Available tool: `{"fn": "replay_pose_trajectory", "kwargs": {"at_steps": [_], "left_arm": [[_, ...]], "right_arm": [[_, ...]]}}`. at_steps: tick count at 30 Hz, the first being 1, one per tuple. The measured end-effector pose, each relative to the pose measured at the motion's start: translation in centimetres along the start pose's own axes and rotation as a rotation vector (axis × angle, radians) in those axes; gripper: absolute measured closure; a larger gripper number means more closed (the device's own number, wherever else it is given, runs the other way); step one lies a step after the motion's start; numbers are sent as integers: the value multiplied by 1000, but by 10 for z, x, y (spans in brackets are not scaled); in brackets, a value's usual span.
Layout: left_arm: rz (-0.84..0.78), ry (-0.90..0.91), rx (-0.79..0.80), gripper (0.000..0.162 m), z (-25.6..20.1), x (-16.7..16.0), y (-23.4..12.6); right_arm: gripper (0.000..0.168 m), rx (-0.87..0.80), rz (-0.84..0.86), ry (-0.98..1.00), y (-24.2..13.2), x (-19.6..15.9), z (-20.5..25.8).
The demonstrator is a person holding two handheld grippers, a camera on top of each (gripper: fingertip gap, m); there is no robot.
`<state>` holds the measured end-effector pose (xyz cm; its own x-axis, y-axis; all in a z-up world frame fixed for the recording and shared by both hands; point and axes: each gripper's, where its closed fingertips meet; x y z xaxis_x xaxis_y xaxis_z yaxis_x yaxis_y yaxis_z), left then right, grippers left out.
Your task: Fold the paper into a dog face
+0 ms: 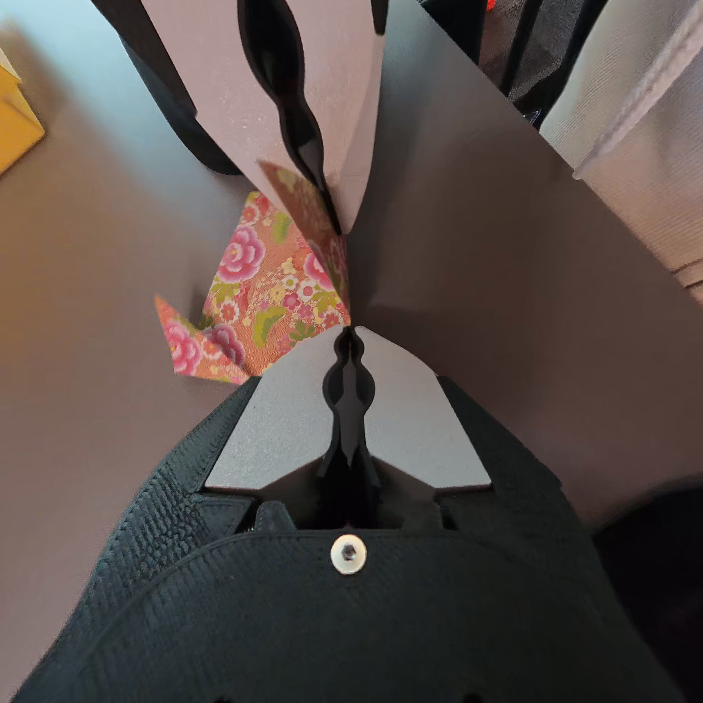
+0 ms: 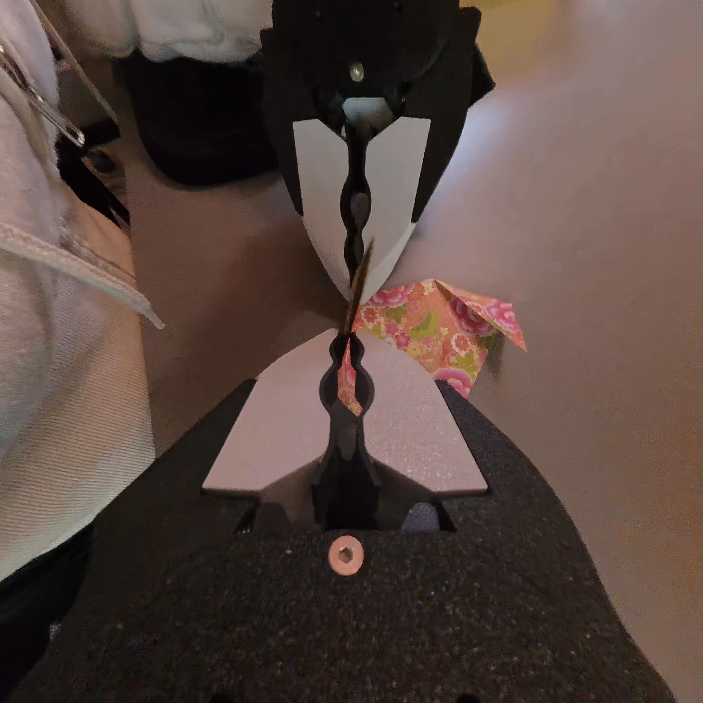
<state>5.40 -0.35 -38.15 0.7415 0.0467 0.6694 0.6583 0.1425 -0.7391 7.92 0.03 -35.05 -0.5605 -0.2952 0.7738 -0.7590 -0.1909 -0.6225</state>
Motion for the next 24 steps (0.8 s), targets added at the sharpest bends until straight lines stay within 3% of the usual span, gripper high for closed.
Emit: {"fn": "replay_pose_trajectory", "kwargs": {"at_steps": [2,4,6,10,14,17,20,24], "left_arm": [[47,-16,58,162,1,-2,-1],[123,-29,147,162,2,-6,-4],[186,-50,251,162,-1,-8,-5],[325,-113,417,162,-5,-12,-9],[407,-177,515,162,-6,-14,-11],[394,-249,468,160,-16,-13,-12],[243,-359,276,145,-30,-6,-16],[45,-398,185,134,-26,-3,-32]], "right_arm": [[145,-79,92,-48,-2,-6,-2],[140,-186,117,-144,-5,0,-2],[142,-313,85,-179,-6,12,-5],[142,-322,95,-227,3,16,8],[168,-325,58,-159,7,17,7],[168,-201,25,115,8,8,5],[167,-43,-17,360,8,3,3],[168,42,47,504,6,-7,-6]]}}
Point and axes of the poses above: each gripper's, where its closed fingertips meet, y out along the fingers, x out of its top, z = x × y across the jaws, and after that the axes turned 8 degrees about -y, right-handed
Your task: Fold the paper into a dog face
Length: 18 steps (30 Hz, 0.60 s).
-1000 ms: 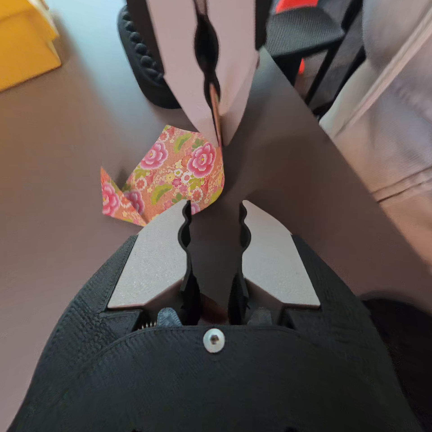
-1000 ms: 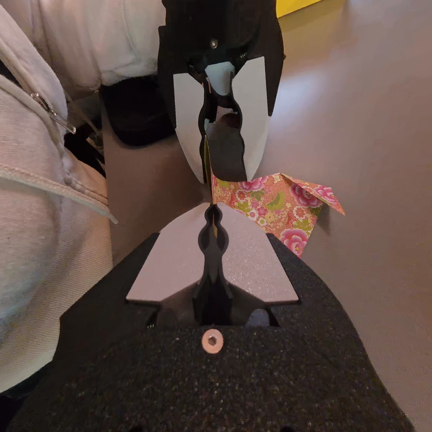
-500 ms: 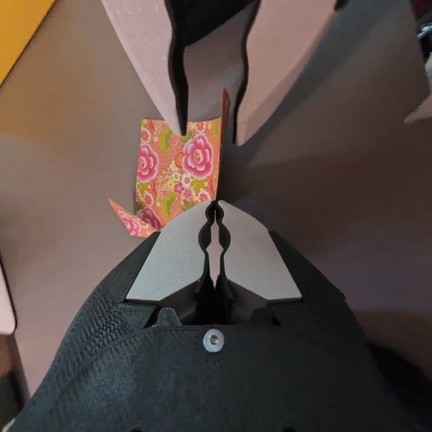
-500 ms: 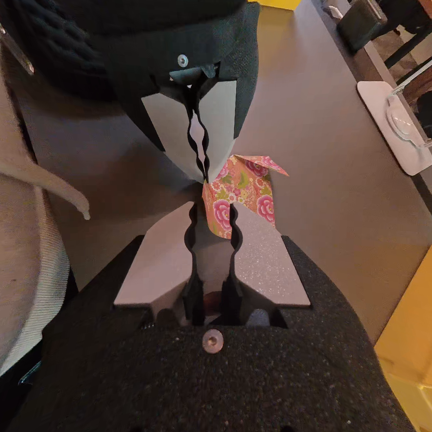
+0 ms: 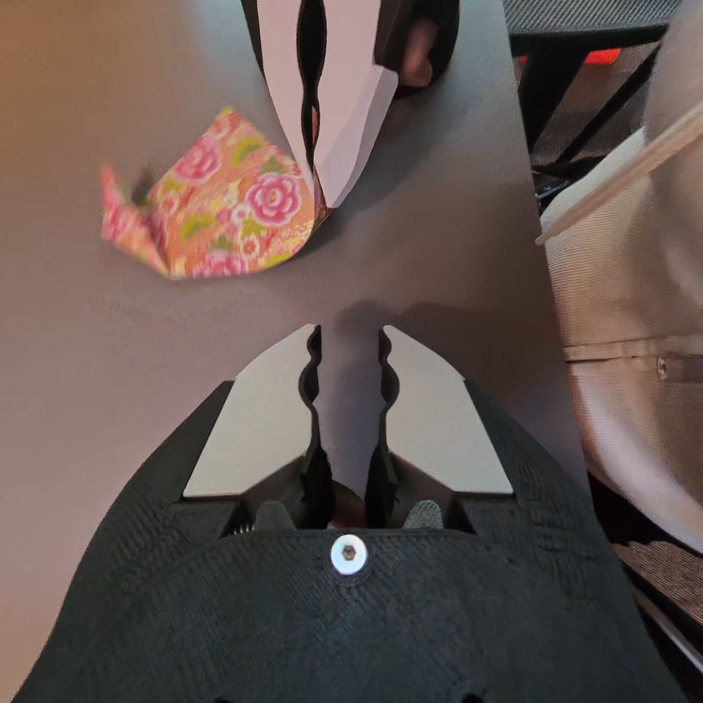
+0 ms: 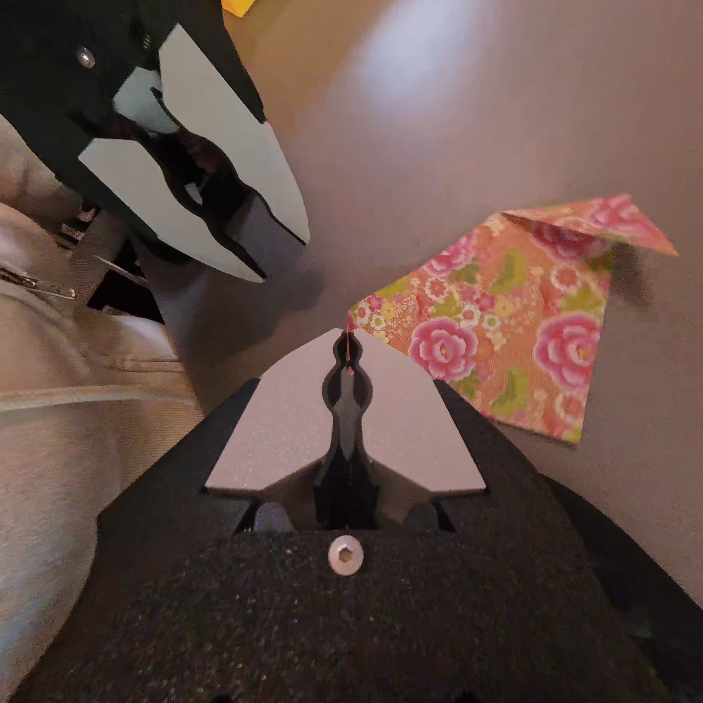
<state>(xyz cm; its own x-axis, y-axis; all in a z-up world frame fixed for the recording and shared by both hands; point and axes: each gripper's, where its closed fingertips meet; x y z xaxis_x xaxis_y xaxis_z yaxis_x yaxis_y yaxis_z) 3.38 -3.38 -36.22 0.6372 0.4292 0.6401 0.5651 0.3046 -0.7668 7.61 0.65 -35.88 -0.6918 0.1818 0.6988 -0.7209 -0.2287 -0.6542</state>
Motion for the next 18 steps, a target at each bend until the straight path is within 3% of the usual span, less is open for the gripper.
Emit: {"fn": "replay_pose_trajectory", "kwargs": {"at_steps": [5,7,10,14,18], "left_arm": [[-68,280,100,113,16,12,4],[-139,207,136,132,40,27,0],[-208,63,-53,159,46,44,1],[-23,163,-79,162,44,26,25],[34,155,-74,162,32,11,30]], "right_arm": [[168,110,103,-70,3,-3,5],[168,178,87,-140,2,1,13],[168,220,107,-259,3,-2,19],[168,241,130,-335,2,-5,23],[168,188,166,-196,1,-11,10]]}}
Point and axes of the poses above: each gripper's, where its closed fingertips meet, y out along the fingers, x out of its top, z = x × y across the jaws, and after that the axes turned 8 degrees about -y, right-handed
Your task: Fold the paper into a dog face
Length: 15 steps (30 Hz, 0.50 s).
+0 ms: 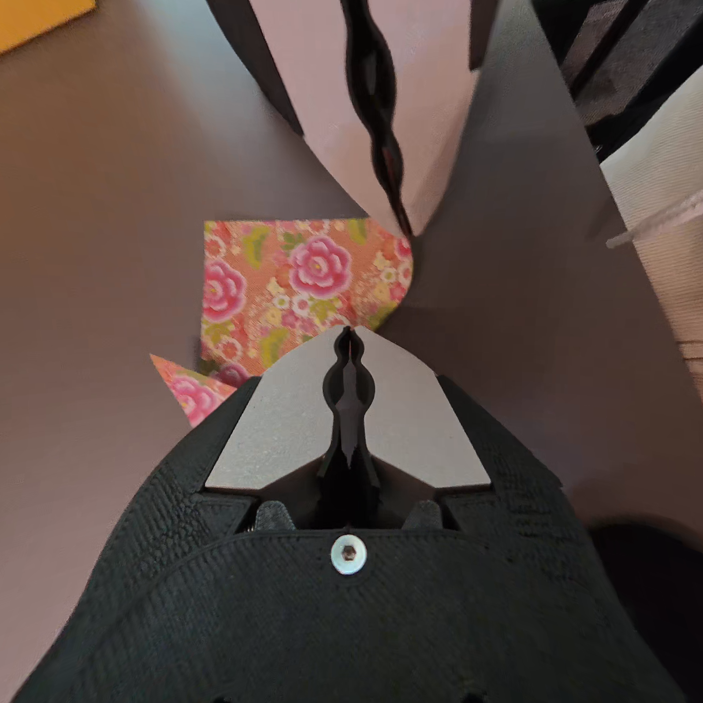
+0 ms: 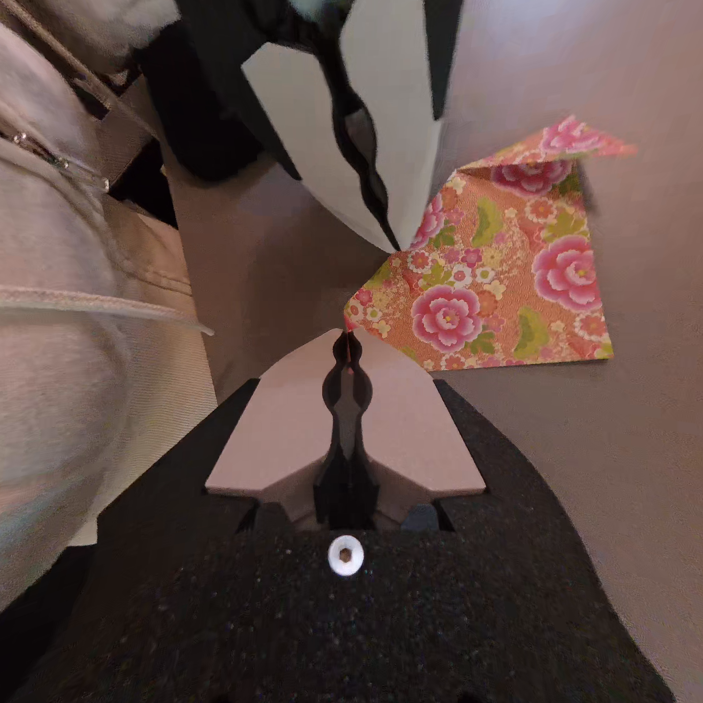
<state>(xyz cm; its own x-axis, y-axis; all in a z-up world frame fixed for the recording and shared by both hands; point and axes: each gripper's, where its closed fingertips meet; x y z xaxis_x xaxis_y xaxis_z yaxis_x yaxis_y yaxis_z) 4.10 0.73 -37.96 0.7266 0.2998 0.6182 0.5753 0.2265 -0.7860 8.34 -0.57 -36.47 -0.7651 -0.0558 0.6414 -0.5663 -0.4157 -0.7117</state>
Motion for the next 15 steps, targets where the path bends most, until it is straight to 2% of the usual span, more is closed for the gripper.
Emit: {"fn": "replay_pose_trajectory", "kwargs": {"at_steps": [2,5,7,9,15], "left_arm": [[14,12,52,162,-2,-5,1],[2,10,94,162,-2,-4,-2],[-106,2,131,162,7,14,-12],[-187,-47,90,162,12,30,-16],[-39,11,49,162,10,9,12]], "right_arm": [[168,-14,-4,87,0,-3,-5],[168,19,-18,67,1,-2,0],[168,25,0,13,3,-3,2],[168,49,0,-28,3,0,7],[168,54,-2,-64,0,2,9]]}}
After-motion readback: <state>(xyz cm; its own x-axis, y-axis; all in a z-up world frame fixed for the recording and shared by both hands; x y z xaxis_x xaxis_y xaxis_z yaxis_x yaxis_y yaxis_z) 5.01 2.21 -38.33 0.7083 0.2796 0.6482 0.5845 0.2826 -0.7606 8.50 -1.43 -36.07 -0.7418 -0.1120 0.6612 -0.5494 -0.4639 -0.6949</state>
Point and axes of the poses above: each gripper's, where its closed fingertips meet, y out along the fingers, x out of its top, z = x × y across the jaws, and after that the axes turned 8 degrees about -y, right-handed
